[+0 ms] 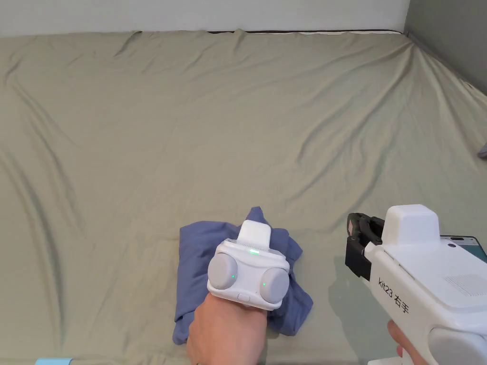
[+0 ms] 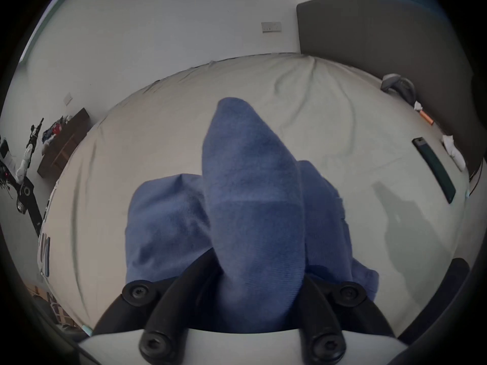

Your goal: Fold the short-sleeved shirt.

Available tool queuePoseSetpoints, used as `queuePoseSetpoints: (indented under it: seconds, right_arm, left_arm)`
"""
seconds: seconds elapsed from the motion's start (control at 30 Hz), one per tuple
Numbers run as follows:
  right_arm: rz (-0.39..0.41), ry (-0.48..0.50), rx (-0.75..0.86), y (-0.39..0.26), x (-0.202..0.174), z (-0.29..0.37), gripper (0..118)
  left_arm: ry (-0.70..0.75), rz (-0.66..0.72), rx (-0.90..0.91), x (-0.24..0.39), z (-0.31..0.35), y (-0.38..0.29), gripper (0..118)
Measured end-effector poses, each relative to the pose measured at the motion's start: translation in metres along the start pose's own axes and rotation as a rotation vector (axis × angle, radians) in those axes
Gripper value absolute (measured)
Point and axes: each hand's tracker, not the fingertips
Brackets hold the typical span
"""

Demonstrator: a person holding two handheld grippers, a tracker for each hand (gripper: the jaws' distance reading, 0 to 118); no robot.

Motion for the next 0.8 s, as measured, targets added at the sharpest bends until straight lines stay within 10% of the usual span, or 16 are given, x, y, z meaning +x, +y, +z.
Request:
queuePoseSetpoints:
  seconds: [0.07,0.17,0.33,0.4,0.47,0.8]
  right_arm:
    - [0.000,0.000,-0.001,-0.001,0.003,0.002,4]
    - [0.004,-0.002,-0.009,-0.004,0.005,0.003,4]
    - [-0.014,-0.002,-0.014,-0.003,0.009,0.003,4]
    - [-0.011,-0.005,-0.013,-0.003,0.009,0.002,4]
    - [-0.012,-0.007,-0.018,-0.004,0.009,0.000,4]
    - [-0.026,0.009,-0.051,-0.005,0.013,-0.010,4]
  left_arm:
    - [-0.042,-0.023,0.002,-0.007,0.008,0.004,17]
    - [-0.254,0.083,0.039,-0.034,0.041,0.017,72]
    - [-0.480,0.298,0.287,-0.107,0.094,0.011,78]
    - [-0.468,0.486,0.304,-0.136,0.089,0.001,72]
    - [-0.493,0.632,0.225,-0.154,0.064,-0.006,5]
    - [-0.664,0.624,0.069,-0.058,0.001,-0.034,2]
